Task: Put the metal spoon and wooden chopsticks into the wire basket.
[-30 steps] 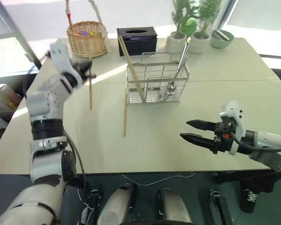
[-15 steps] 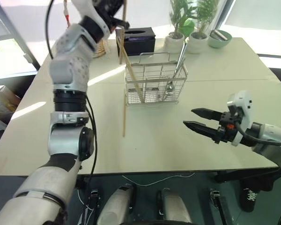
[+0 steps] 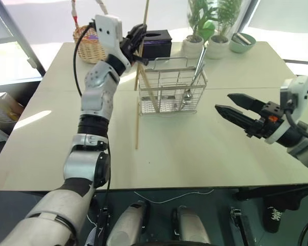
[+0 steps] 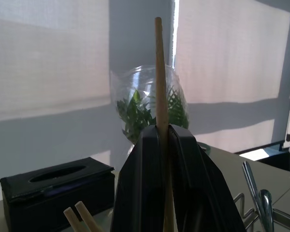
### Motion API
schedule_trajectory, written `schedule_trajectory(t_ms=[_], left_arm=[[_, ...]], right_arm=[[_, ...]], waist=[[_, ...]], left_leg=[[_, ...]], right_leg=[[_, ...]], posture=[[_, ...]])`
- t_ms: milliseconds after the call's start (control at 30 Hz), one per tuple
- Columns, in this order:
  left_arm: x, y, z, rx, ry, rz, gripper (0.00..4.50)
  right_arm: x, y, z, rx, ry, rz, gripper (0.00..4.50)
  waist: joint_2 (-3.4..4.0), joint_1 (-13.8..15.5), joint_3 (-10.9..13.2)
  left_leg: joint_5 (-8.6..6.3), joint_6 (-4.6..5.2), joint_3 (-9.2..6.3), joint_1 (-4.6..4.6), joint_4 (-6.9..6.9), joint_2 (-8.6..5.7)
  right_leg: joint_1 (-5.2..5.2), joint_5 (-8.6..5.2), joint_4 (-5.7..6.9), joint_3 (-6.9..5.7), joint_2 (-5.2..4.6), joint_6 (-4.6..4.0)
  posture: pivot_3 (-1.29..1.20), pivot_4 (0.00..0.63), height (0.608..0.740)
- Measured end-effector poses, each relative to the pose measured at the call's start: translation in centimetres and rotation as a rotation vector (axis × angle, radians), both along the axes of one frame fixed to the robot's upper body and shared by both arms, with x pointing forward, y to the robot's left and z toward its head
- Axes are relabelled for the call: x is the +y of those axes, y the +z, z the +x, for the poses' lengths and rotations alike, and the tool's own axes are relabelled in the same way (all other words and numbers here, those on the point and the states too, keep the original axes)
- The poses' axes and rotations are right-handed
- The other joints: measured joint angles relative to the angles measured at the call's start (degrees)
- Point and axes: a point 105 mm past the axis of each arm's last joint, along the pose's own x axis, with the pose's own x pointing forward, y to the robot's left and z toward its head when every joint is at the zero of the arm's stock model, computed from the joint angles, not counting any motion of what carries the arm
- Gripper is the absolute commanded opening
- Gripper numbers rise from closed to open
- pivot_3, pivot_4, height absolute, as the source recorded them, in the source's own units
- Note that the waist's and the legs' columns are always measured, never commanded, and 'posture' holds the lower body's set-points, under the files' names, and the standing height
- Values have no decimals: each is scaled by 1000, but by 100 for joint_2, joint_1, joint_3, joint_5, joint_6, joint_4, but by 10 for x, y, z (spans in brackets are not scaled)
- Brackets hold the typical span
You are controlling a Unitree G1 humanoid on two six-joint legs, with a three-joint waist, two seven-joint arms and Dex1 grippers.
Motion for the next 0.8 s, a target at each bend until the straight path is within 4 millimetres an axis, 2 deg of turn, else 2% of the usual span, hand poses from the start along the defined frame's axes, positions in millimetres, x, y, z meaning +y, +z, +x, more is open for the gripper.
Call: schedule_trajectory(t_ms=[267, 433, 600, 733, 800], left_arm=[[-3, -5, 3, 17, 4, -19, 29], [-13, -11, 2, 25, -22, 5, 29], [-13, -26, 3, 62, -19, 6, 29], [-15, -28, 3, 67, -15, 18, 29], [-15, -31, 3, 73, -15, 18, 787]], right_arm=[[-1, 0, 0, 3, -6, -3, 3070], [-1, -2, 0, 10, -7, -3, 3070], [-1, -3, 0, 15, -9, -4, 3070], [0, -4, 1, 19, -7, -5, 3070], [1, -5, 1, 21, -6, -5, 3070]], waist=[[0, 7, 0], [0, 12, 0], [0, 18, 0], [0, 20, 0], [0, 16, 0]], left_leg=[[1, 1, 0, -1, 5, -1], [0, 1, -1, -1, 9, -1], [-1, 0, -2, -2, 19, -1], [-7, -2, -3, -3, 32, -2], [-9, -1, -2, -3, 34, -2]], right_leg=[[2, 1, 1, -1, 0, 1], [4, 1, 1, -1, 0, 2], [7, 2, 3, -4, 0, 3], [14, 4, 3, -5, 0, 7], [16, 4, 2, -5, 0, 8]], posture=[[0, 150, 725], [0, 150, 725], [0, 150, 725], [0, 150, 725], [0, 150, 725]])
